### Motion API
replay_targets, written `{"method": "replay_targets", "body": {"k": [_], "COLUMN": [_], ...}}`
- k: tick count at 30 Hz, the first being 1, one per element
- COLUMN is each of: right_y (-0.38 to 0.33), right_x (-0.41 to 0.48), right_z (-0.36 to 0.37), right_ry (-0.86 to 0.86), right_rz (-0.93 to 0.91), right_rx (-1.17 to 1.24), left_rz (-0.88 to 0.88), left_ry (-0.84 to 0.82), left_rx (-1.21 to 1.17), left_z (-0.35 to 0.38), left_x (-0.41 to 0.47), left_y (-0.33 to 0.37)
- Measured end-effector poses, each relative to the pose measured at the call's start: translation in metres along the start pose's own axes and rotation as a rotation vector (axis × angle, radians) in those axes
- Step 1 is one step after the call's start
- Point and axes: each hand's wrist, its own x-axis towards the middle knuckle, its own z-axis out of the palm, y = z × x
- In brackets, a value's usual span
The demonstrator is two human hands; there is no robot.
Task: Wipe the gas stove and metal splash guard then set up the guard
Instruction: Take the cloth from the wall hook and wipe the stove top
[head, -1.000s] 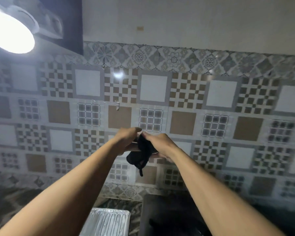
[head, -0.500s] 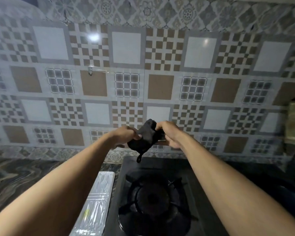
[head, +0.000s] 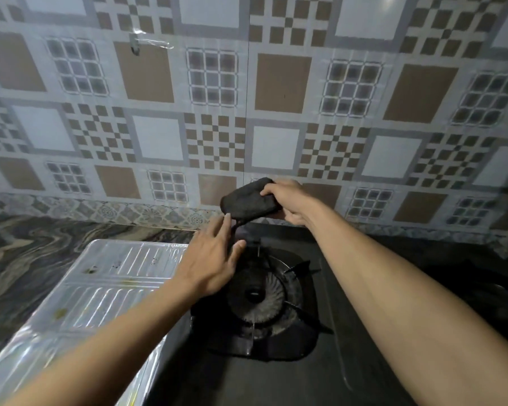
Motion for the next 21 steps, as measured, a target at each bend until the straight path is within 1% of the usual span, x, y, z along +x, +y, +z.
{"method": "replay_targets", "body": {"k": [1,2,3,4,5,6,7,8,10,11,14,15,19,21], "right_y": [0.004,0.01,0.015,0.02,0.025,0.029,0.033,0.036,0.037,0.037,0.044,0.047,0.053,0.053], "right_x": [0.003,0.005,0.007,0.009,0.012,0.014,0.017,0.02,0.023,0.026,0.039,0.044,0.063,0.07], "right_z": [0.0,-0.001,-0.003,-0.005,-0.008,-0.011,-0.012,-0.012,-0.011,-0.011,-0.003,0.001,0.019,0.035], "right_ry": [-0.019,-0.027,-0.031,-0.03,-0.033,-0.028,-0.033,-0.058,-0.2,-0.296,-0.519,-0.553,-0.55,-0.612], "right_rz": [0.027,0.061,0.097,0.115,0.108,0.061,-0.029,-0.149,-0.39,-0.458,-0.48,-0.483,-0.552,-0.579], "right_rx": [0.05,0.035,-0.077,-0.304,-0.585,-0.855,-1.05,-1.155,-1.186,-1.181,-1.205,-1.199,-1.191,-1.221], "left_rz": [-0.014,-0.036,-0.052,-0.061,-0.06,-0.052,-0.041,-0.032,-0.011,-0.005,-0.023,-0.03,-0.059,-0.063], "left_ry": [-0.044,-0.098,-0.148,-0.184,-0.213,-0.234,-0.245,-0.24,-0.204,-0.188,-0.183,-0.186,-0.193,-0.197], "left_rx": [0.045,0.071,0.078,0.077,0.089,0.114,0.138,0.161,0.208,0.222,0.222,0.217,0.191,0.187], "left_z": [0.005,0.011,0.013,0.015,0.015,0.016,0.017,0.018,0.021,0.022,0.023,0.024,0.027,0.027], "left_x": [-0.01,-0.017,-0.022,-0.024,-0.026,-0.027,-0.028,-0.03,-0.033,-0.035,-0.035,-0.035,-0.034,-0.034], "left_y": [-0.002,-0.004,-0.006,-0.007,-0.007,-0.007,-0.007,-0.007,-0.007,-0.007,-0.008,-0.008,-0.008,-0.009]}}
